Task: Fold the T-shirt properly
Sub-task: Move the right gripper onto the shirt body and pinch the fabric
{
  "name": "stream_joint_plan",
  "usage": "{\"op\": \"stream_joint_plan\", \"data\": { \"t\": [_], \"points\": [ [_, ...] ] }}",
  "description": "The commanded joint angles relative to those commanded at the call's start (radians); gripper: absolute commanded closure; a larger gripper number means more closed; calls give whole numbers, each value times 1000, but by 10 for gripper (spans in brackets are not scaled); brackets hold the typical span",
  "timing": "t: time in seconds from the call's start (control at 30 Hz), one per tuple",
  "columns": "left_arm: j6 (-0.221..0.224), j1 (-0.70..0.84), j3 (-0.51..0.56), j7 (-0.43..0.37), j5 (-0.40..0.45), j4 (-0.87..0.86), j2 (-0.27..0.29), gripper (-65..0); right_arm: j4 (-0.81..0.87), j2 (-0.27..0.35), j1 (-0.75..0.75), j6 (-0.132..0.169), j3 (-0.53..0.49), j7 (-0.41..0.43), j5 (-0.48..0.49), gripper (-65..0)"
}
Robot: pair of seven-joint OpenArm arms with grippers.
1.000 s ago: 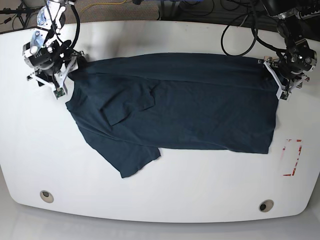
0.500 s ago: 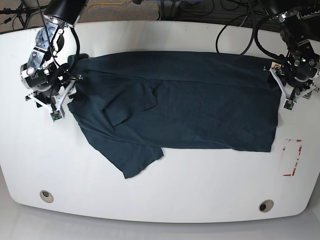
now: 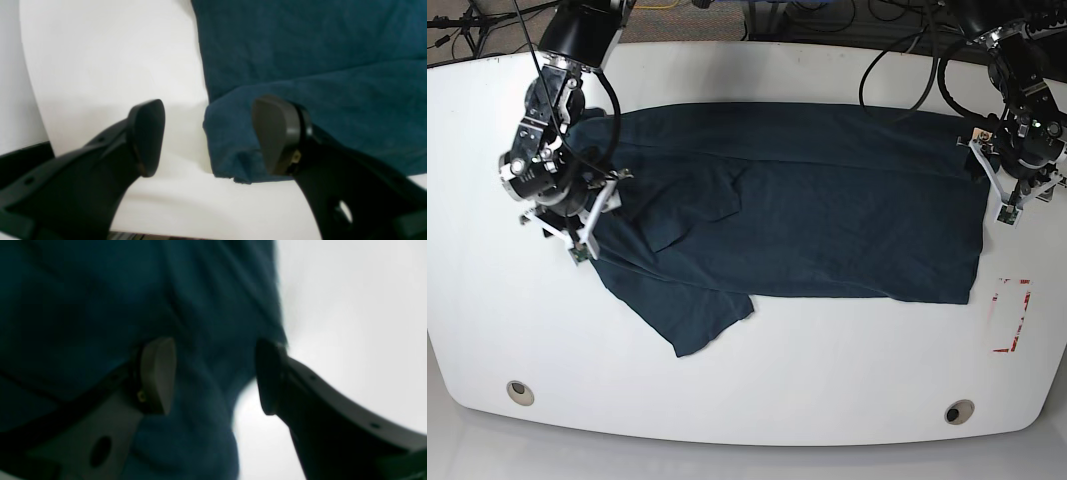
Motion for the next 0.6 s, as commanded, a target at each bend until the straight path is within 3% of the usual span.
{"op": "stream_joint_plan", "data": {
  "t": [0.1, 0.2, 0.33, 0.6],
  "points": [
    [0, 0, 2, 0, 0, 0, 2, -421, -38, -11, 15, -8, -49, 49, -2, -365],
    [0, 0, 2, 0, 2, -2, 2, -421, -101, -12, 41, -40, -84, 81, -2, -365],
    [0, 2, 0, 0, 2, -6, 0, -421, -178, -12, 60, -57, -129, 129, -2, -365],
    [0, 6, -2, 0, 2, -6, 0, -421, -315, -6, 100, -58, -167, 224, -2, -365]
  ]
}}
